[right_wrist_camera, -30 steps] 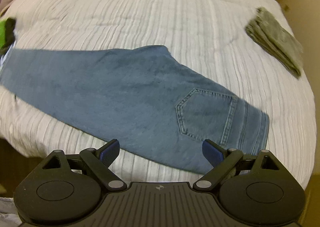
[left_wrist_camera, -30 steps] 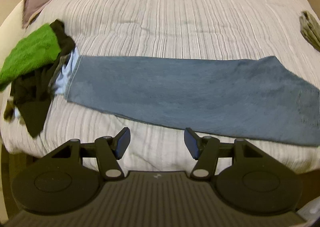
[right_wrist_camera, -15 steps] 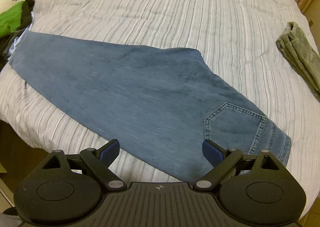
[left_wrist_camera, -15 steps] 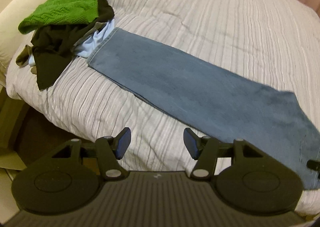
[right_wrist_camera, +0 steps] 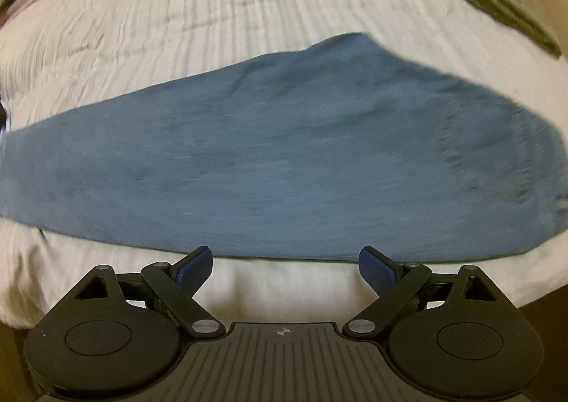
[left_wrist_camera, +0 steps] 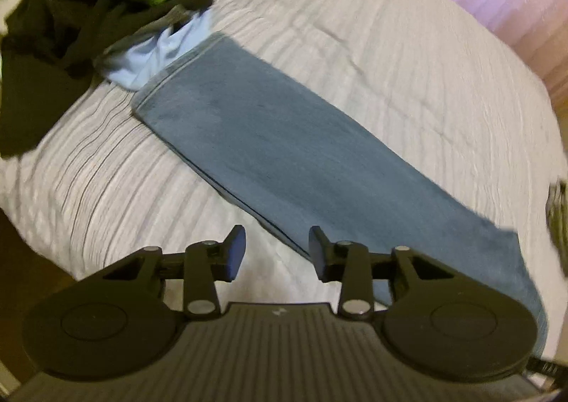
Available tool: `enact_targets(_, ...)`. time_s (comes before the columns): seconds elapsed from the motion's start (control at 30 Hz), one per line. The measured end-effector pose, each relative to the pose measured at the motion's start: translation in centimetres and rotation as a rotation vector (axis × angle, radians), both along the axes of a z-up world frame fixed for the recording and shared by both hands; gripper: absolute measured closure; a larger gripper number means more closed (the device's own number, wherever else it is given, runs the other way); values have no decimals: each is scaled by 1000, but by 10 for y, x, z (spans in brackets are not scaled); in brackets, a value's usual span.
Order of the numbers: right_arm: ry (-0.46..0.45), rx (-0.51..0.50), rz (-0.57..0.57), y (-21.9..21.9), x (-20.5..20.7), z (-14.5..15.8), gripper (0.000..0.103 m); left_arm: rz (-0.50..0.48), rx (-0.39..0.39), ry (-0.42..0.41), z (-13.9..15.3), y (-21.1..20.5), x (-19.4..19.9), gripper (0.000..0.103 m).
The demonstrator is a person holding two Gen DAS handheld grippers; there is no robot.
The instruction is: Fold clothes
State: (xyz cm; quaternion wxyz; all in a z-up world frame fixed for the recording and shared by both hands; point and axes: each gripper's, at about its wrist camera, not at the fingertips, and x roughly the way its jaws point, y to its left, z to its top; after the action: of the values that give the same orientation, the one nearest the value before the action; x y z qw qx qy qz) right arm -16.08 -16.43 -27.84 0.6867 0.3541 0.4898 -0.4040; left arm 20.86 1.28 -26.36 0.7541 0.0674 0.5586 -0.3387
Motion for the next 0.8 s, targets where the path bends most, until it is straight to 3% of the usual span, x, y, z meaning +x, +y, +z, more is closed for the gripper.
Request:
enact_targets(0.17,-79,-31,-2,17,58,-25,11,158,-59,94,-53,17,60,70)
enact_targets(0.37,-119,-182,143,48,129,-43,11,315,-175,179,-101,37,102,65)
enact_targets(0.57,-103,-308,236,70,168,-68,11,363,-348,231,-126,50,113,57)
enact_targets(0.8,-124,-352,235,96,192,-87,11,331,-448,220,-137,51,112,57)
